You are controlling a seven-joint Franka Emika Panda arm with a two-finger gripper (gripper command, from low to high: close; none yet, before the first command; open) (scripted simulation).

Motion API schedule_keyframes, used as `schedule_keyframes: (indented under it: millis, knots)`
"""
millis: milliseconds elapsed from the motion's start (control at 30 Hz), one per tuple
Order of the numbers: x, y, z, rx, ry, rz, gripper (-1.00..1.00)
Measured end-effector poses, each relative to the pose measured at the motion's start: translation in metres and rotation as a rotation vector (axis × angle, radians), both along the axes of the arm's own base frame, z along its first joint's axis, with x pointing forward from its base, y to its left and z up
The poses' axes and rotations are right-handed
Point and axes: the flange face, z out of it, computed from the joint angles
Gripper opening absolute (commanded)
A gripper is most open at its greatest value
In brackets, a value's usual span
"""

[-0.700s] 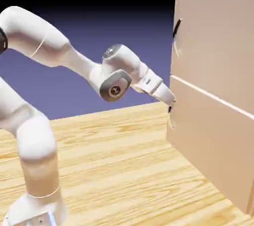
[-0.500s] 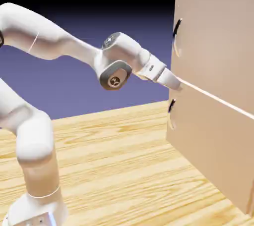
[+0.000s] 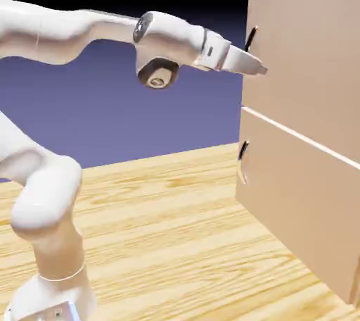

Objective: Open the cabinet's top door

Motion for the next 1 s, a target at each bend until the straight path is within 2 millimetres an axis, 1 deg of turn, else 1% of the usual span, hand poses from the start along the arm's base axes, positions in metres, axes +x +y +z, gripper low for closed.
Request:
schedule_keyframes:
  millis: [133, 267, 500, 733, 867, 1000]
  knots:
    - [-0.002, 0.011, 0.017, -0.006, -0.067, -0.008, 0.00]
    - [-0.002, 0.025, 0.029, -0.013, -0.127, -0.013, 0.00]
    - [0.002, 0.056, 0.039, -0.024, -0.214, -0.015, 0.00]
    - [0.014, 0.093, 0.033, -0.032, -0.276, -0.008, 0.00]
    - [0.024, 0.117, 0.024, -0.033, -0.300, -0.001, 0.00]
    - [0.036, 0.142, 0.010, -0.032, -0.314, 0.008, 0.00]
